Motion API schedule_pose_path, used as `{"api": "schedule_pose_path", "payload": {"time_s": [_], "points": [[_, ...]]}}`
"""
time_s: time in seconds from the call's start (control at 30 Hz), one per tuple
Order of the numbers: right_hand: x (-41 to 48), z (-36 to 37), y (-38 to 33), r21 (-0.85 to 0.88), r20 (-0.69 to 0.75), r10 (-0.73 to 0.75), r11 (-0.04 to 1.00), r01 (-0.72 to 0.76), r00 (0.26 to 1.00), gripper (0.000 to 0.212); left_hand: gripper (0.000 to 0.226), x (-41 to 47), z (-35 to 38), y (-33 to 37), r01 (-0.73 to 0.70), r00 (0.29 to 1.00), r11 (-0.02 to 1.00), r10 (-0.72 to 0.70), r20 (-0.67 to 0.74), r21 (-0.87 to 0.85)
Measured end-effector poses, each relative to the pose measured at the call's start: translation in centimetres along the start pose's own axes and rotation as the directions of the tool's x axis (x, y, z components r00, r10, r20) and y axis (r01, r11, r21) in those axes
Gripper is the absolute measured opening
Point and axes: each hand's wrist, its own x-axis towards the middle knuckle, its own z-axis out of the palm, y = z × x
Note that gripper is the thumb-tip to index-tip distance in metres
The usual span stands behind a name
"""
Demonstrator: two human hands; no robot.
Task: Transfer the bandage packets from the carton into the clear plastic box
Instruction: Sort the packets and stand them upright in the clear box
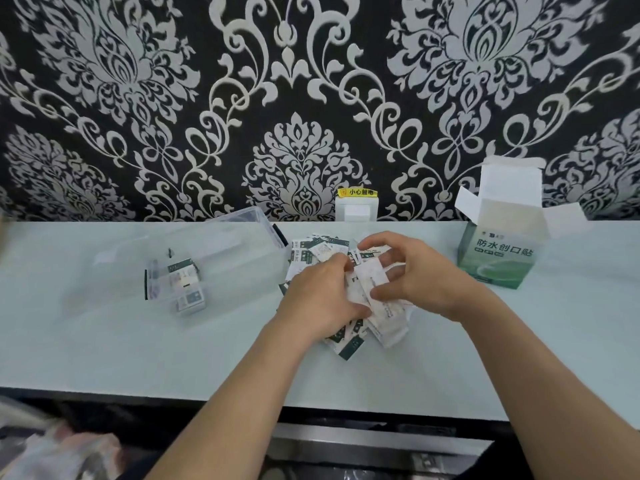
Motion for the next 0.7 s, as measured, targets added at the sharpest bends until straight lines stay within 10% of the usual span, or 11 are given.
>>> {"api": "schedule_pose_path", "payload": {"time_s": [0.23,0.7], "points": [[0.3,-1.0,1.0,-0.016,-0.019,0.048,0.999,-0.048,0.999,0.038,0.015,0.2,0.3,0.2,0.023,0.997,0.996,-0.029,-0.07,-0.087],[-0.2,-0.4,0.1,0.113,-0.141,-0.068,0.99,0.084,0.988,0.023,0.009,0.5,-1.4,0.5,0.019,0.971,0.779,-0.163,-0.173,-0.627]]}}
